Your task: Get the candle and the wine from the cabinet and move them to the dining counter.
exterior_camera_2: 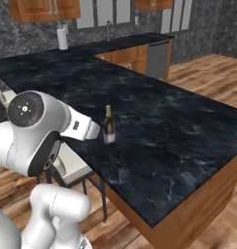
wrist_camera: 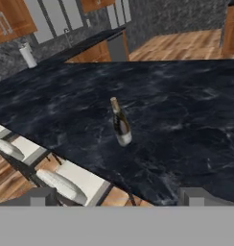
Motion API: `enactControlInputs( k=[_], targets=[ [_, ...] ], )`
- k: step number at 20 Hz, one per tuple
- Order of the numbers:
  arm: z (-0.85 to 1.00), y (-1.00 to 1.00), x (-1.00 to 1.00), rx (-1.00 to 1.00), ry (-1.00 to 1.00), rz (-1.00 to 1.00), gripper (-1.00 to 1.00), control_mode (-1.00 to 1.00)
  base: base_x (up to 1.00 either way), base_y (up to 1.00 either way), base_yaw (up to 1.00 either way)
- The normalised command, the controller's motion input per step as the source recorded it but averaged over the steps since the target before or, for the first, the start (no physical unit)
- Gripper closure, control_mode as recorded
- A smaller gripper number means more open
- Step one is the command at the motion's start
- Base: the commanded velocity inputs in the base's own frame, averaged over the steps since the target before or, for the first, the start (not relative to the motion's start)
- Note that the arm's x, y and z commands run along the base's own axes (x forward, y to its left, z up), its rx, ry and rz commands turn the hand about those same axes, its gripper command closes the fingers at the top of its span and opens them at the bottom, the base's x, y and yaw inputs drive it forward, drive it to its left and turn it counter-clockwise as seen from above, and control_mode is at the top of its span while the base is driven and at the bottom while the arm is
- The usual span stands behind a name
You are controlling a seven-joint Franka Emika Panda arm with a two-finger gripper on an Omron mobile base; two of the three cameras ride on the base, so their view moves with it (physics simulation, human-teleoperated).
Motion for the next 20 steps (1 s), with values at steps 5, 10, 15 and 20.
enactControlInputs(
  k=[5, 10, 15, 20],
  targets=[
    [0.00, 0.00, 0.00, 0.00, 0.00, 0.00, -1.00, 1.00, -0.99, -0.51, -0.20],
    [0.00, 0.00, 0.00, 0.00, 0.00, 0.00, -1.00, 1.00, -0.85, -0.53, -0.23],
    [0.00, 0.00, 0.00, 0.00, 0.00, 0.00, -1.00, 1.00, -0.21, -0.60, -0.29],
    [0.00, 0.00, 0.00, 0.00, 0.00, 0.00, -1.00, 1.00, 0.00, -0.70, -0.32]
  ],
)
